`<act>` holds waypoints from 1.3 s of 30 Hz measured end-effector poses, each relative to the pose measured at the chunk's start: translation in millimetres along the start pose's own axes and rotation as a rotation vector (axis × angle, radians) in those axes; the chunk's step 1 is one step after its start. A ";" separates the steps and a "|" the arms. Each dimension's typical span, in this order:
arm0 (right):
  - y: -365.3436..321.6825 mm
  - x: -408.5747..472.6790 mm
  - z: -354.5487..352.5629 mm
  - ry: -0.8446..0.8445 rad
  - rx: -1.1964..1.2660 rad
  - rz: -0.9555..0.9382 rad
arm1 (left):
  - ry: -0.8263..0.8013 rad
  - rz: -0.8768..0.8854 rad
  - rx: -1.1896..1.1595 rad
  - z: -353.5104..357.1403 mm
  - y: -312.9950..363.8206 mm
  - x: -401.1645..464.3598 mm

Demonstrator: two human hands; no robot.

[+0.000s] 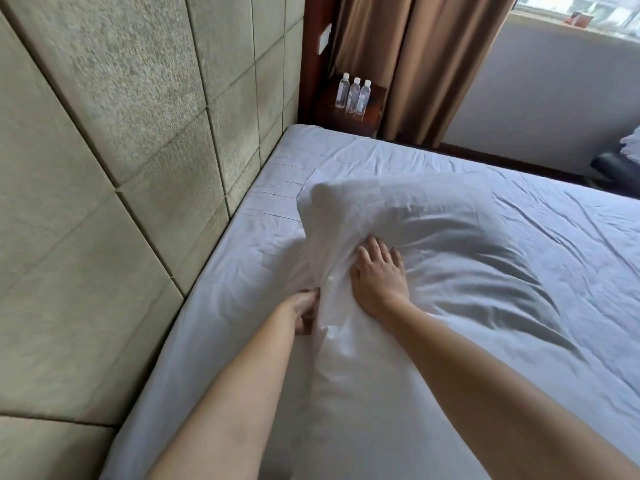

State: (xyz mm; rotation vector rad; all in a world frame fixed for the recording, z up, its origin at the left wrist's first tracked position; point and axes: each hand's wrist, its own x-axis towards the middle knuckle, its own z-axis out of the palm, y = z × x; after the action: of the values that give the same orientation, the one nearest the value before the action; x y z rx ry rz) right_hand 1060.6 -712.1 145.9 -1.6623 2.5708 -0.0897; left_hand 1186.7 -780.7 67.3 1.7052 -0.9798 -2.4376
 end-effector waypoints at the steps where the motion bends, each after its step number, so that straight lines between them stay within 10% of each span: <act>1: -1.2 0.4 0.1 0.006 -0.002 -0.004 | -0.033 -0.007 -0.020 0.5 -1.7 1.4; 14: -11.7 41.6 -38.0 0.168 0.053 -0.066 | 0.380 0.660 0.000 18.0 104.5 -19.8; 26: -25.3 -6.8 9.7 -0.116 -0.076 -0.123 | 0.228 0.343 0.157 -29.2 8.7 -20.7; 34: -19.1 -29.5 3.1 -0.147 -0.068 -0.215 | 0.714 0.516 0.190 -36.2 -29.7 -50.1; 39: -12.4 -60.7 0.8 -0.210 -0.046 -0.334 | 0.387 0.238 0.182 -16.2 -70.2 -87.6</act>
State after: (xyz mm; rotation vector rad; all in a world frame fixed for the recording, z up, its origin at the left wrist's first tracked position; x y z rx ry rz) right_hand 1096.7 -661.9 148.3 -1.9850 2.1436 0.1192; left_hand 1259.5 -701.5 103.4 1.8872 -1.2856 -1.8311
